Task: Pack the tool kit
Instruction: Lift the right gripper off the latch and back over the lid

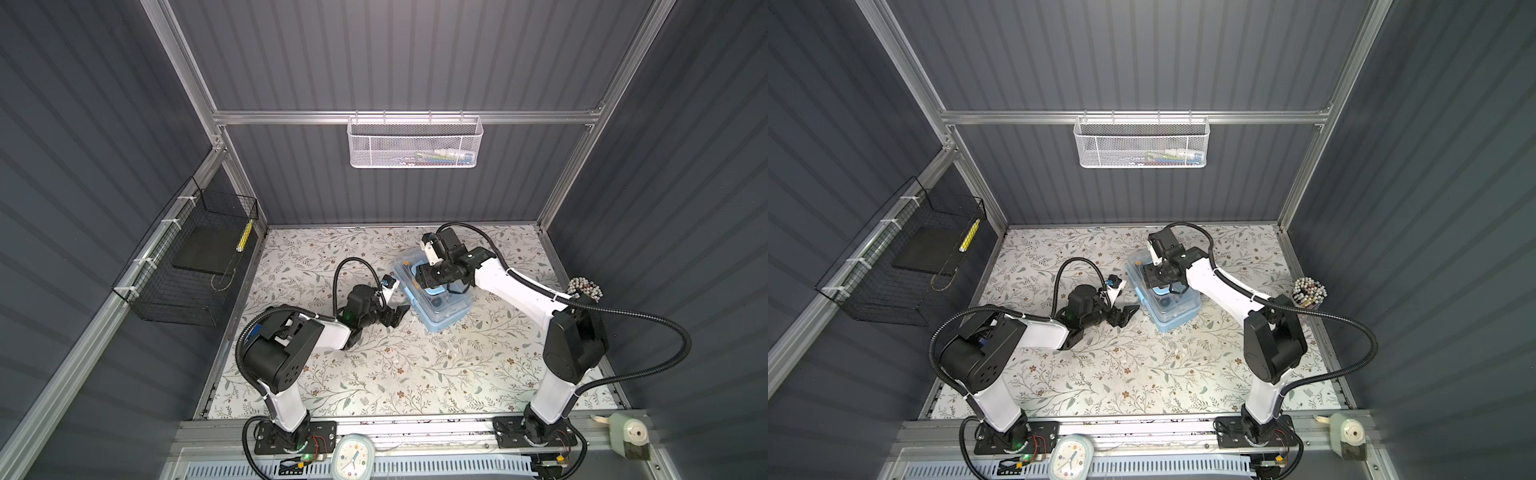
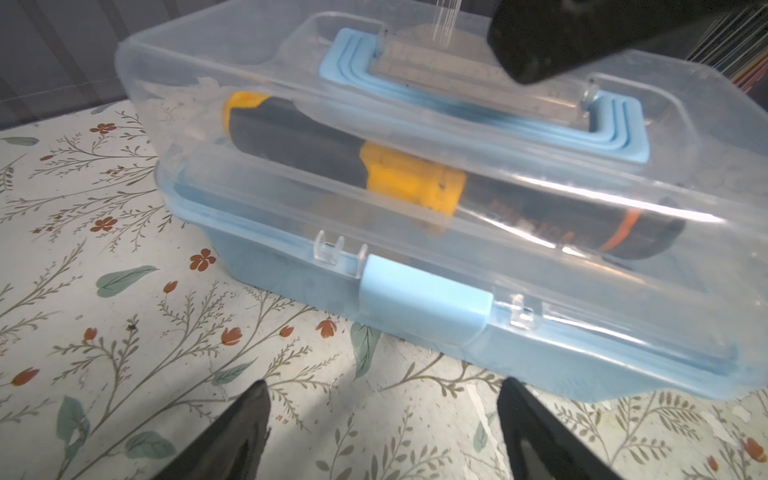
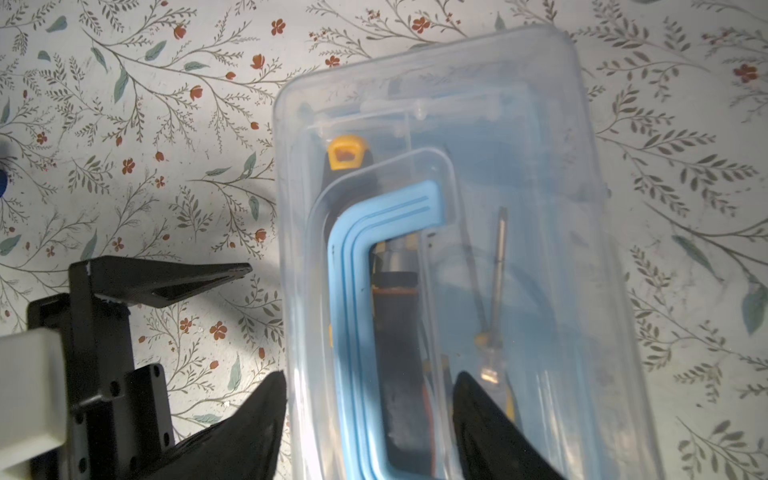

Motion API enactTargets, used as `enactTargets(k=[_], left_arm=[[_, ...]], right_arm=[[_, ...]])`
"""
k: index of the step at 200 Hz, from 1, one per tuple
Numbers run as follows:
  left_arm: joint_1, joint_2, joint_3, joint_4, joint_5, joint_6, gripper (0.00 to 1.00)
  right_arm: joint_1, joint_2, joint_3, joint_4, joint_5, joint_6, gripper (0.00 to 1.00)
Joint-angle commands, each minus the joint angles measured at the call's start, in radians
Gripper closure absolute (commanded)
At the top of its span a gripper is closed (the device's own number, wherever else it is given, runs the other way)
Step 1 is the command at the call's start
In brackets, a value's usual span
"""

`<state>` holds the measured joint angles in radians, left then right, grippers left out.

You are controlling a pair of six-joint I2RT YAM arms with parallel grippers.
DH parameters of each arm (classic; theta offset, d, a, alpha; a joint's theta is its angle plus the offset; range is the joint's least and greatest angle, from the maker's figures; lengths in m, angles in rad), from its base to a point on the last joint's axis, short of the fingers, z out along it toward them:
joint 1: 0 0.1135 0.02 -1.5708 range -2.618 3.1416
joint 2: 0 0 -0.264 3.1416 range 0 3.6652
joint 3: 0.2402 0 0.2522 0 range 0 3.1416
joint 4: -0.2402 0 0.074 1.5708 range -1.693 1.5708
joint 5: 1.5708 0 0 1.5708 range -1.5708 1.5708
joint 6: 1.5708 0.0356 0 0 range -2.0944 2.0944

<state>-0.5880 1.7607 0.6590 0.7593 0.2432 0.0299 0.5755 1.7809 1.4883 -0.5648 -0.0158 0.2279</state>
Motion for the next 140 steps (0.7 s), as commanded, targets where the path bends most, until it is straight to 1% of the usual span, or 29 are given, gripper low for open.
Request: enactTargets(k=[1, 42, 71, 88, 111, 140], left_arm=[[0.001, 0.018, -0.014, 0.035, 0.047, -0.008, 0.14], [0.001, 0.050, -0.001, 0.046, 0.068, -0.020, 0.16], [0.001, 0.083, 0.022, 0.073, 0.066, -0.022, 0.17], [0.001, 0.097, 0.032, 0.078, 0.060, -0.009, 0.18], [0.001, 0.107, 0.042, 0.081, 0.054, 0.005, 0.21], [0.001, 0.111, 0.052, 0.089, 0.054, 0.027, 0.25]], right_arm=[[-0.011, -0.008, -0.009, -0.005, 0.006, 0.009, 0.36], [-0.018, -0.005, -0.012, -0.002, -0.016, 0.017, 0.39], [-0.017, 0.002, -0.009, -0.006, -0.022, 0.028, 0.43], [-0.019, 0.001, -0.010, -0.006, -0.024, 0.030, 0.47], [-0.019, 0.007, -0.002, -0.005, -0.048, 0.033, 0.51], [-0.019, 0.012, 0.000, -0.005, -0.059, 0.037, 0.52]])
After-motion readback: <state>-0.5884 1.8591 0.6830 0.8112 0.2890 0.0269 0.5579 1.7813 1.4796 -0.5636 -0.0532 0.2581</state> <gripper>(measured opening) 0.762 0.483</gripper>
